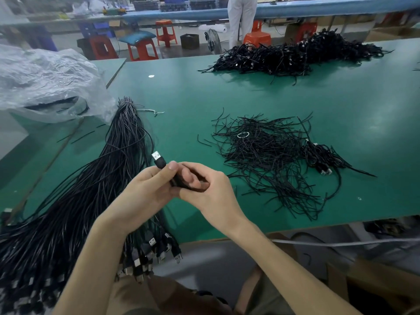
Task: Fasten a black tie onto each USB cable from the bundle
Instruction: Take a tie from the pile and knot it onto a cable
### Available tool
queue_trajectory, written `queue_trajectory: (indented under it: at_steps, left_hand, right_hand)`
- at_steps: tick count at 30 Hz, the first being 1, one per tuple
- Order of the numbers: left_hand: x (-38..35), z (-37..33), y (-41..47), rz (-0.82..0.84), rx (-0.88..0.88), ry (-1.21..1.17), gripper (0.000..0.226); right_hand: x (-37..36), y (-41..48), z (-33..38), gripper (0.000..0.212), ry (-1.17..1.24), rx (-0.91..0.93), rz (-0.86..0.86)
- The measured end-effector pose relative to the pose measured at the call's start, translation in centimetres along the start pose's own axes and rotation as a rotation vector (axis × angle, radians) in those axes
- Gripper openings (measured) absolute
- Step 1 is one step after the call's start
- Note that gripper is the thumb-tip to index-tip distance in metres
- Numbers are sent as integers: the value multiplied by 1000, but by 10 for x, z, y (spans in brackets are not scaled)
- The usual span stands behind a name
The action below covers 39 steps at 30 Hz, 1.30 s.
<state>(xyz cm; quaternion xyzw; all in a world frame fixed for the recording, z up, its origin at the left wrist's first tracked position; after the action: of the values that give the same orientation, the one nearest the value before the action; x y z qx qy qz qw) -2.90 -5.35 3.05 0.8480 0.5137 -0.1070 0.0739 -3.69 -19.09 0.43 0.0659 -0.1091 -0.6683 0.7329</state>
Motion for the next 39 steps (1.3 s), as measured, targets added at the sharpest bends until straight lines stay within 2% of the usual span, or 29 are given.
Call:
queue_trajectory:
  at_steps: [3, 6, 9, 13, 20, 25, 27, 39]
  left_hand:
    - [-2, -4, -2, -17, -27, 176, 40]
    - [-4, -3, -4, -38, -74, 209, 39]
    - [-7, 5, -4, -58, -113, 189, 40]
    - [-13, 22, 0, -178, -162, 184, 41]
    - [-11, 23, -1, -112, -136, 53, 38]
    - [-4, 28, -2, -109, -24, 169, 34]
    - [-1, 31, -2, -115, -6, 171, 33]
    - [-3, 24, -5, -134, -143, 365, 31]
  right_hand:
    - [-5, -4, 3, 44, -98, 108, -41]
    - [-6, -5, 4, 40, -134, 181, -68]
    - [-4, -5, 1, 38, -100, 164, -66]
    - [-3, -8, -8, 36, 12, 76, -67]
    - [0, -10, -7, 39, 11, 58, -68]
    - [-3, -4, -3, 56, -179, 130, 61]
    - [-3, -3, -3, 54, -222, 133, 77]
    - [-1, -8, -2, 44, -121, 160, -26]
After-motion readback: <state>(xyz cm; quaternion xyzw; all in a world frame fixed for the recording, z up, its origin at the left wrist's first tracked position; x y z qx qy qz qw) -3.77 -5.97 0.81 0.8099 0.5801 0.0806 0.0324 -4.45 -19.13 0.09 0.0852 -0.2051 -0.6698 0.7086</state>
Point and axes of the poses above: each hand's wrist, its own y-axis towards the middle knuckle, its own x-axis out of the back of the hand, z = x × y, the point moved 4 cm from there along y, towards the middle knuckle, and after that the axes turned 3 degrees about -z, right-handed, at the moved point
